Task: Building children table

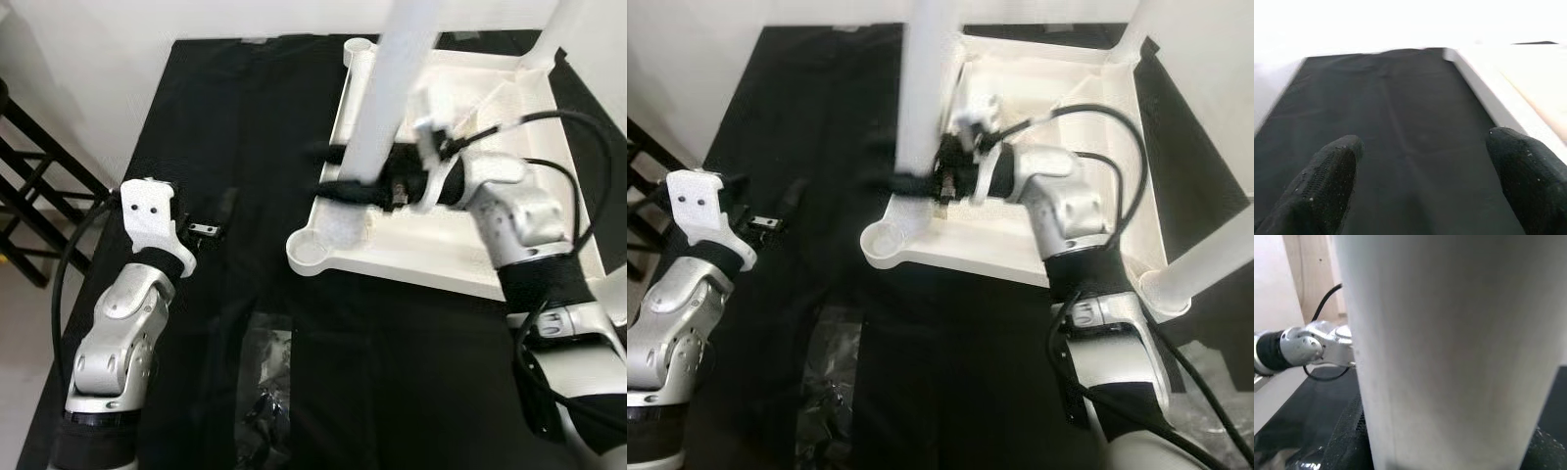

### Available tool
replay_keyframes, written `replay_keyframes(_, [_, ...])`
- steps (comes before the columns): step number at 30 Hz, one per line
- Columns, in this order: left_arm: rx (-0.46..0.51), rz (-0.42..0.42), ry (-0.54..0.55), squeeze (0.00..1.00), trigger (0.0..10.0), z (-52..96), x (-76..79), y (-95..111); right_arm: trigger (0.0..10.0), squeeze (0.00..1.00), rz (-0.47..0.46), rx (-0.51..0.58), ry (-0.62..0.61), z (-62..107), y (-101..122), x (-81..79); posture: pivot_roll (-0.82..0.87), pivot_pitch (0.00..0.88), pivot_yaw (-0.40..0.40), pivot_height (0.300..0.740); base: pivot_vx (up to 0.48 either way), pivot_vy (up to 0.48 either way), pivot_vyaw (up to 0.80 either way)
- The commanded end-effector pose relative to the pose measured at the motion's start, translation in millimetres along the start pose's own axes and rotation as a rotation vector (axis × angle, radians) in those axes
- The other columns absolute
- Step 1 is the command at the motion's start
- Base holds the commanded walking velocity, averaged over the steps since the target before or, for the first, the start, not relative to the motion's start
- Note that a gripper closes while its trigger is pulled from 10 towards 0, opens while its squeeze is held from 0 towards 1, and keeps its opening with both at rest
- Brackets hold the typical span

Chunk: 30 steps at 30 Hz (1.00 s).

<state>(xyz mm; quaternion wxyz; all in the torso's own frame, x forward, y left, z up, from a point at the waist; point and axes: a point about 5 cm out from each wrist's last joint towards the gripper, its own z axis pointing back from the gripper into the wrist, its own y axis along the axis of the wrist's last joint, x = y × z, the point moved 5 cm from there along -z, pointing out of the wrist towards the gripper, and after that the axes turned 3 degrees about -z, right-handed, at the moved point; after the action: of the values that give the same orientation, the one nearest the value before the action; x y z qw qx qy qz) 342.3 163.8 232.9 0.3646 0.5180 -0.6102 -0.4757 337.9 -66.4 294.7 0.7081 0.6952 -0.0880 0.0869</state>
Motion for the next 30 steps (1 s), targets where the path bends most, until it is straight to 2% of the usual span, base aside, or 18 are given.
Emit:
replay_keyframes(1, [-0.021, -0.010, 0.004, 0.00, 10.0, 4.5, 0.8, -3.5, 10.0, 0.00, 0.016, -0.007, 0.036, -13.7, -1.7, -1.8, 0.04, 0.306, -0.026, 0.740, 0.000, 0.000, 0.00])
replay_keyframes(8, [-0.018, -0.020, 0.010, 0.00, 10.0, 5.7, -0.3, 0.1, 10.0, 0.00, 0.008, 0.004, -0.032, -36.8, -7.0, 9.9, 0.06, 0.322, -0.031, 0.740, 0.000, 0.000, 0.00])
replay_keyframes(10, [-0.019, -0.040, 0.020, 0.00, 10.0, 8.1, -4.3, 2.9, 10.0, 0.00, -0.018, 0.039, -0.025, -45.1, -5.7, 13.3, 0.06, 0.337, -0.039, 0.740, 0.000, 0.000, 0.00])
replay_keyframes(17, [-0.021, -0.049, 0.029, 0.00, 10.0, 12.3, -6.2, 5.1, 10.0, 0.00, -0.049, 0.052, 0.036, -48.4, -5.1, 10.9, 0.07, 0.351, -0.050, 0.740, 0.000, 0.000, 0.00])
replay_keyframes(19, [-0.024, -0.053, 0.037, 0.00, 10.0, 16.3, -5.5, 6.4, 10.0, 0.00, -0.025, -0.007, 0.062, -52.8, -10.9, 9.9, 0.07, 0.371, -0.066, 0.740, 0.000, 0.000, 0.00])
replay_keyframes(25, [-0.021, -0.059, 0.025, 0.00, 10.0, 22.2, -2.9, 11.0, 10.0, 0.00, -0.013, -0.019, 0.102, -49.8, -6.1, 10.8, 0.08, 0.387, -0.073, 0.740, 0.000, 0.000, 0.00])
replay_keyframes(29, [-0.028, -0.086, 0.000, 0.00, 10.0, 29.5, -10.0, 14.6, 10.0, 0.00, -0.034, -0.017, 0.228, -34.7, 4.3, 3.2, 0.09, 0.407, -0.080, 0.740, 0.000, 0.000, 0.00])
replay_keyframes(30, [-0.028, -0.086, 0.000, 0.00, 10.0, 29.5, -10.0, 14.6, 10.0, 0.00, -0.034, -0.017, 0.228, -34.7, 4.3, 3.2, 0.09, 0.407, -0.080, 0.740, 0.000, 0.000, 0.00])
